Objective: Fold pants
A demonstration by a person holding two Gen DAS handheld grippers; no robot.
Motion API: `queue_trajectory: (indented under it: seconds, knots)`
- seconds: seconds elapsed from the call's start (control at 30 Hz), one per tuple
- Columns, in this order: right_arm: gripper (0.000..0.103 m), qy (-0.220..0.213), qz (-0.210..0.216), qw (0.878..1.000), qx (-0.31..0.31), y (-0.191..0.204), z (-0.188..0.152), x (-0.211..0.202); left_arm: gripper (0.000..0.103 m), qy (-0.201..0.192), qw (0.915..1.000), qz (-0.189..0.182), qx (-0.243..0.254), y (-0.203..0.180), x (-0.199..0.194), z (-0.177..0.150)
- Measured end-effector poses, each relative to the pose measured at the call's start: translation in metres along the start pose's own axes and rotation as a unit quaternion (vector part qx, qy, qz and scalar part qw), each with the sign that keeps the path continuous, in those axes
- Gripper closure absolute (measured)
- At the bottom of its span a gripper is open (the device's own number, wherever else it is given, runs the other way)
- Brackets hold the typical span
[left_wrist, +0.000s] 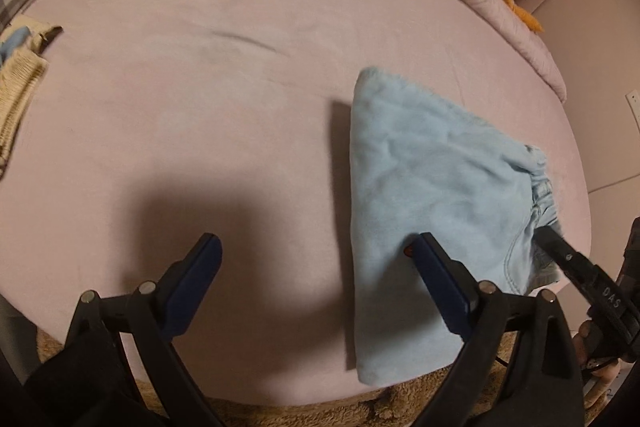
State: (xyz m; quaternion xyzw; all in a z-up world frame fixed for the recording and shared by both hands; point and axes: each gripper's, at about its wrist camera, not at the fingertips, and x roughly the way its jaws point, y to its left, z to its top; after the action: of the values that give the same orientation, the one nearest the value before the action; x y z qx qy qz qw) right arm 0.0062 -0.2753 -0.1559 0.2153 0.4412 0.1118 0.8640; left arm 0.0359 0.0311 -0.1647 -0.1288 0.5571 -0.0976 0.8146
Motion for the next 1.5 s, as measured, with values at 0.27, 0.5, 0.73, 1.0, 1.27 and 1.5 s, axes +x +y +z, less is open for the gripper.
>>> queue_trajectory:
  seconds: [0.27, 0.5, 0.73, 1.0, 1.27, 1.5]
  knots:
    - [0.067, 0.019, -0.020, 1.000, -0.008, 0.006, 0.005, 0.003, 0.008, -0.003, 0.9990, 0.035, 0.028, -0.009, 0.008, -0.001]
    - [0.035, 0.036, 0.001, 0.999, -0.014, 0.005, 0.026, 0.023, 0.008, -0.003, 0.9992, 0.033, 0.024, -0.006, 0.009, 0.000]
    - [0.032, 0.040, 0.005, 0.999, -0.035, 0.007, 0.015, 0.054, 0.010, -0.004, 0.9994, 0.020, 0.027, -0.011, 0.005, 0.001]
    - [0.071, -0.004, 0.054, 0.998, -0.024, 0.011, 0.016, 0.013, 0.010, -0.020, 0.9992, 0.001, 0.033, -0.023, -0.007, 0.003]
    - [0.074, -0.087, 0.028, 0.996, -0.024, 0.011, 0.024, -0.051, 0.010, -0.044, 0.9961, -0.036, 0.066, -0.046, -0.025, 0.003]
    - [0.074, -0.099, -0.025, 0.995, 0.020, -0.028, 0.020, -0.060, 0.010, -0.030, 0.9950, -0.046, 0.083, -0.060, -0.009, 0.006]
